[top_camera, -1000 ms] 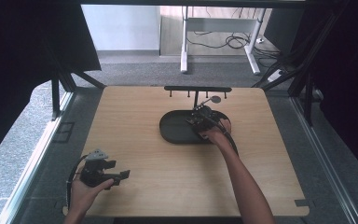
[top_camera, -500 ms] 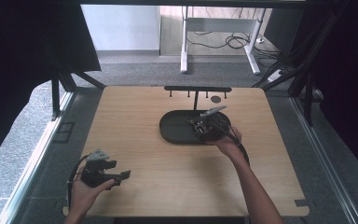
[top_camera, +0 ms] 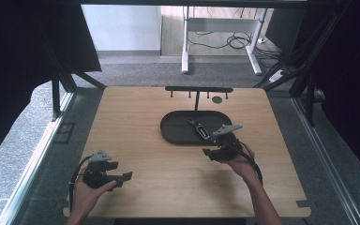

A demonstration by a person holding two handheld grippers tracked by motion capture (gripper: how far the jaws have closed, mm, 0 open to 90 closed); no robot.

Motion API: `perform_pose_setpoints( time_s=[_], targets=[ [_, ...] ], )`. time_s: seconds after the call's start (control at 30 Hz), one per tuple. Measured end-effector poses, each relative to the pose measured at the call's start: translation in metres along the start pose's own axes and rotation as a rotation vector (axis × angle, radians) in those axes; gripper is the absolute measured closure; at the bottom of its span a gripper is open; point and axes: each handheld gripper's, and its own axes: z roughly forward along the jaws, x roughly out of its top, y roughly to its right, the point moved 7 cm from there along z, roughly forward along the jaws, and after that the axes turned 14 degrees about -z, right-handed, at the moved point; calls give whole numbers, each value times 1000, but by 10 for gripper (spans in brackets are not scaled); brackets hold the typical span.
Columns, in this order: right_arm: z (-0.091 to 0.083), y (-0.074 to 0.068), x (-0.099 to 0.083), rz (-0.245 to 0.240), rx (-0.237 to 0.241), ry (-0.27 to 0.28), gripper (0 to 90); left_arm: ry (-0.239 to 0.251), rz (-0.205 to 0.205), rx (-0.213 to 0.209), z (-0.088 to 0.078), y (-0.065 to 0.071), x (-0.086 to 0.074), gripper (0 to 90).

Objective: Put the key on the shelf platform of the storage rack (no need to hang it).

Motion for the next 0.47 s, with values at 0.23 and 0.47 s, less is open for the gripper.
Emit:
perform_pose_setpoints(
  time_s=[0.23,0.47],
  targets=[
    [-4,-7,-14,6,4,20,414,-5,4,3,2,2,-1,242],
    [-6,-9,-16,10,-12,14,396,-3,1,-1,2,2,-1,241]
  ],
)
